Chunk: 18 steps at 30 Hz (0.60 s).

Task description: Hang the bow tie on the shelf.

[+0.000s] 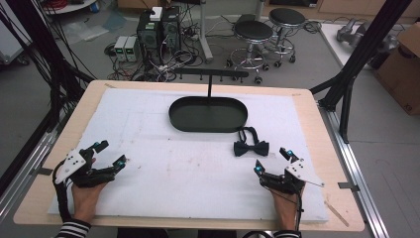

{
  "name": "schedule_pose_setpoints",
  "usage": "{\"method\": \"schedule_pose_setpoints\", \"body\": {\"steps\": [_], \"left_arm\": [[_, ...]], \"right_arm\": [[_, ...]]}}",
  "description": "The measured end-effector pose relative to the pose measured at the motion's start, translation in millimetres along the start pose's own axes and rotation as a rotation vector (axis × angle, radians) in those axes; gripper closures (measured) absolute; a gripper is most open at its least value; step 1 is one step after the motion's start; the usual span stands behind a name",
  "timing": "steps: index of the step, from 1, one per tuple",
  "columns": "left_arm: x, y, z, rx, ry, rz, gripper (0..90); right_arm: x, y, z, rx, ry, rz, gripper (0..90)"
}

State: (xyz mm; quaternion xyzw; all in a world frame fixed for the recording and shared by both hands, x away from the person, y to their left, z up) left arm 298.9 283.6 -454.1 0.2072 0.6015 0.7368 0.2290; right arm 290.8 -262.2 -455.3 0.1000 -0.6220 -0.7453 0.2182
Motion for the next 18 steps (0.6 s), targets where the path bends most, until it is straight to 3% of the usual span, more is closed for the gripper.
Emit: {"method": "schedule_pose_setpoints", "body": {"steps": [18], "left_arm": [[-1.8,0.2,-0.8,-0.005,0.008,0.015,13.8]], "right_arm": [[0.8,0.1,-0.9,-0.013,0.003,-0.006,3.1]]}}
Point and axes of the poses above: each handheld gripper's, and its own axes: x roughly backward along the jaws, y roughly out of its top, z roughly to its left, the point moved 3 cm from there along -x, roughly forward along the jaws, and after that the axes turned 12 degrees about -x, right-handed, at the moved point
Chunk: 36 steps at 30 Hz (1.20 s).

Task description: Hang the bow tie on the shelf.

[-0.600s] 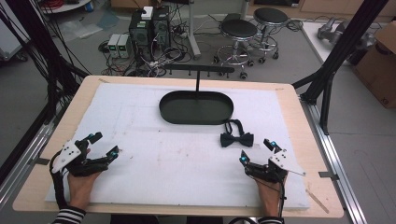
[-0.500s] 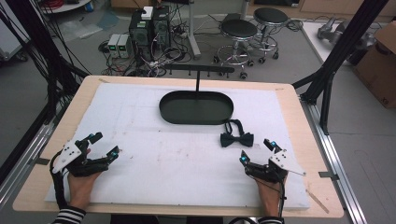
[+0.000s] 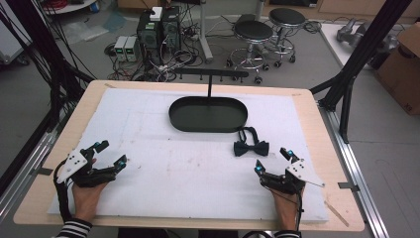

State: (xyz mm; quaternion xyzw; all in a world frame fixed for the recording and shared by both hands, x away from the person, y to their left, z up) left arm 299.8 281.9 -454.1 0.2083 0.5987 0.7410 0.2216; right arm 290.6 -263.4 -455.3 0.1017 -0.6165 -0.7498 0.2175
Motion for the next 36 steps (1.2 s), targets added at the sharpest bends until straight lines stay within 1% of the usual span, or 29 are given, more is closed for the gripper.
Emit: {"method": "schedule_pose_setpoints", "body": {"steps": [2,3,5,6,13,14,16,17,18,21,22,23,25,29,30,34,35,36], "left_arm": [[0.2,-0.2,0.6,0.002,0.000,0.002,13.8],[0.0,-0.1,0.2,0.000,-0.001,0.001,13.8],[0.1,0.0,0.2,-0.001,-0.001,0.002,13.8],[0.0,0.0,0.0,-0.001,-0.001,0.002,13.8],[0.1,-0.2,0.6,0.003,0.001,0.003,13.8],[0.1,-0.2,0.6,0.002,0.001,0.003,13.8],[0.1,-0.2,0.7,0.003,0.002,0.004,13.8],[0.1,-0.2,0.6,0.002,0.003,0.004,13.8],[0.1,-0.2,0.8,0.002,0.003,0.004,13.8],[-0.1,-0.2,0.8,0.002,0.005,0.006,13.8],[-0.1,-0.2,0.8,0.002,0.005,0.006,13.8],[-0.4,-0.1,0.7,0.002,0.004,0.006,13.8],[-0.6,-0.1,0.7,0.002,0.004,0.009,13.8],[-0.7,-0.1,0.8,0.004,0.004,0.010,13.8],[-0.7,-0.1,0.8,0.004,0.004,0.010,13.8],[-0.8,-0.1,0.8,0.003,0.005,0.011,13.8],[-0.8,-0.1,0.8,0.003,0.005,0.011,13.8],[-0.8,-0.1,0.8,0.003,0.005,0.011,13.8]], "right_arm": [[0.1,0.1,-0.5,-0.010,-0.001,-0.001,3.1],[-0.1,0.4,-1.1,-0.003,-0.001,-0.006,3.2],[0.1,0.2,-0.6,-0.009,-0.001,-0.001,3.2],[-0.4,0.3,-0.3,0.003,-0.003,0.002,3.2],[-1.9,0.0,1.2,0.020,-0.012,0.013,3.1],[-2.5,-0.4,2.8,0.034,-0.018,0.022,3.1],[-4.4,-0.2,3.9,0.044,-0.020,0.040,3.1],[-6.4,0.2,3.8,0.043,-0.022,0.062,3.1],[-7.7,1.4,3.6,0.037,-0.022,0.073,3.1],[-8.9,9.3,1.9,0.023,-0.024,0.066,3.1],[-8.9,9.3,1.9,0.023,-0.024,0.066,3.1],[-10.6,17.9,0.4,0.014,-0.024,0.075,3.1],[-12.9,24.5,-1.4,0.013,-0.026,0.098,3.1],[-20.2,39.2,-5.3,0.010,-0.010,0.153,3.1],[-22.5,42.2,-6.7,0.016,-0.005,0.166,3.1],[-29.8,49.6,-11.3,0.023,0.012,0.221,3.2],[-29.8,49.6,-11.3,0.023,0.012,0.221,3.2],[-32.6,51.2,-14.1,0.021,0.020,0.250,3.2]]}}
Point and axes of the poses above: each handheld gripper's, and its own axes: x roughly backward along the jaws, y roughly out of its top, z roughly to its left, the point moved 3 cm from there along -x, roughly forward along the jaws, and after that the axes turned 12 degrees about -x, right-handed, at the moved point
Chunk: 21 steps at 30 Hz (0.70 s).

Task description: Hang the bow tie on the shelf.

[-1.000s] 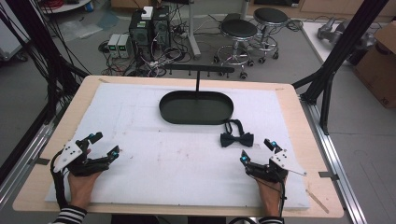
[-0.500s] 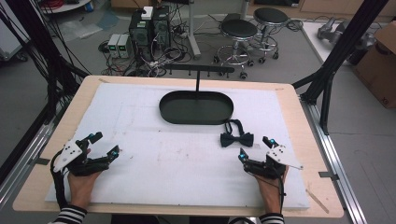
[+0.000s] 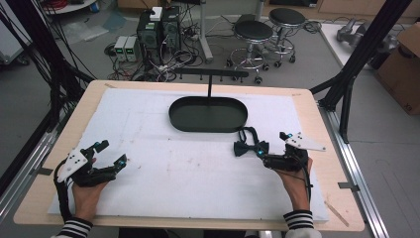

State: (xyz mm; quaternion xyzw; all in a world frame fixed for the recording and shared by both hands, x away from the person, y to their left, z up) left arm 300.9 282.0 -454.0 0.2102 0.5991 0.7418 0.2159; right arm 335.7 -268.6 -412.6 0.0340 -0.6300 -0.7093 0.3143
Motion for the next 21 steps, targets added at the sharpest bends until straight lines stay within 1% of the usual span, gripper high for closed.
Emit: {"method": "schedule_pose_setpoints", "body": {"steps": [4,5,6,9,12,14,16,17,18,19,20,21], "left_arm": [[0.0,0.0,-0.1,-0.001,0.000,0.001,13.8],[0.0,0.0,-0.1,-0.001,0.000,0.001,13.8],[0.0,0.0,0.0,-0.001,0.001,0.002,13.8],[0.0,0.0,0.0,-0.001,0.000,0.002,13.8],[0.0,0.0,0.0,-0.001,0.001,0.001,13.8],[0.0,0.0,0.0,-0.001,0.000,0.002,13.8],[0.0,0.0,-0.1,-0.001,0.001,0.002,13.8],[0.0,0.0,-0.1,-0.001,0.000,0.001,13.8],[0.0,0.0,0.0,-0.001,0.000,0.002,13.8],[0.0,0.0,0.0,-0.001,0.000,0.002,13.8],[0.0,0.0,0.0,-0.001,0.000,0.002,13.8],[0.0,0.0,0.0,-0.001,0.000,0.002,13.8]], "right_arm": [[-5.0,5.0,-5.7,0.011,0.013,0.066,3.2],[-5.0,5.0,-5.7,0.011,0.013,0.066,3.2],[-6.8,8.9,-8.6,0.020,0.017,0.093,3.2],[-10.0,15.8,-11.7,0.031,0.024,0.131,3.2],[-14.2,22.7,-14.5,0.045,0.028,0.150,3.2],[-17.3,25.3,-16.8,0.042,0.029,0.172,3.2],[-21.5,28.3,-20.3,0.040,0.045,0.205,3.7],[-21.5,28.3,-20.3,0.040,0.045,0.205,3.7],[-25.2,30.0,-22.6,0.048,0.056,0.240,3.9],[-25.2,30.0,-22.6,0.048,0.056,0.240,3.9],[-29.0,31.3,-24.4,0.060,0.062,0.273,4.2],[-29.0,31.3,-24.4,0.060,0.062,0.273,4.2]]}}
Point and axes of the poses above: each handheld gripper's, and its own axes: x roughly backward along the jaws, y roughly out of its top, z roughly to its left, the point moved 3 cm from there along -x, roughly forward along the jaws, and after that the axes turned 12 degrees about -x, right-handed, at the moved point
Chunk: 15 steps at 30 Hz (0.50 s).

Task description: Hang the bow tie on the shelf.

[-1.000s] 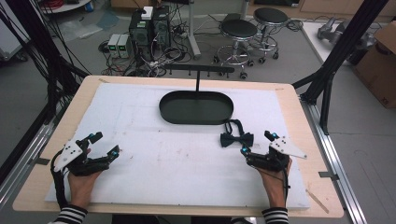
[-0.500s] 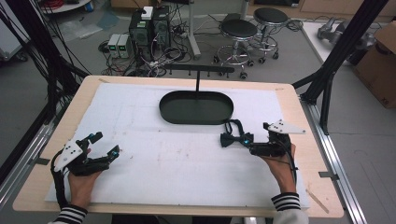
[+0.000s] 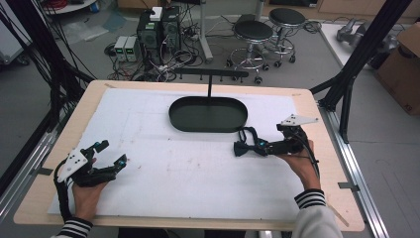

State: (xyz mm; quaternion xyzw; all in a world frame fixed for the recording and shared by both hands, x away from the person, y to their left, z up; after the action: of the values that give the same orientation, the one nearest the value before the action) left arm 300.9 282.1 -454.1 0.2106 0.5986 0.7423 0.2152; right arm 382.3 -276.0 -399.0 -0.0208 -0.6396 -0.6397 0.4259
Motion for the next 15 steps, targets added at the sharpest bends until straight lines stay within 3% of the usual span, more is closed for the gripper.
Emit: {"method": "schedule_pose_setpoints", "body": {"steps": [6,8,15], "left_arm": [[-0.1,0.1,-0.4,0.000,-0.001,-0.001,13.8],[-0.1,0.1,-0.5,-0.002,0.000,-0.001,13.8],[-0.2,0.1,-0.5,-0.006,0.000,0.001,13.8]], "right_arm": [[-13.6,-5.1,-9.9,-0.003,0.037,0.112,8.3],[-15.7,-8.0,-12.0,-0.003,0.056,0.151,17.1],[-20.6,-11.4,-18.8,-0.015,0.068,0.176,17.1]]}}
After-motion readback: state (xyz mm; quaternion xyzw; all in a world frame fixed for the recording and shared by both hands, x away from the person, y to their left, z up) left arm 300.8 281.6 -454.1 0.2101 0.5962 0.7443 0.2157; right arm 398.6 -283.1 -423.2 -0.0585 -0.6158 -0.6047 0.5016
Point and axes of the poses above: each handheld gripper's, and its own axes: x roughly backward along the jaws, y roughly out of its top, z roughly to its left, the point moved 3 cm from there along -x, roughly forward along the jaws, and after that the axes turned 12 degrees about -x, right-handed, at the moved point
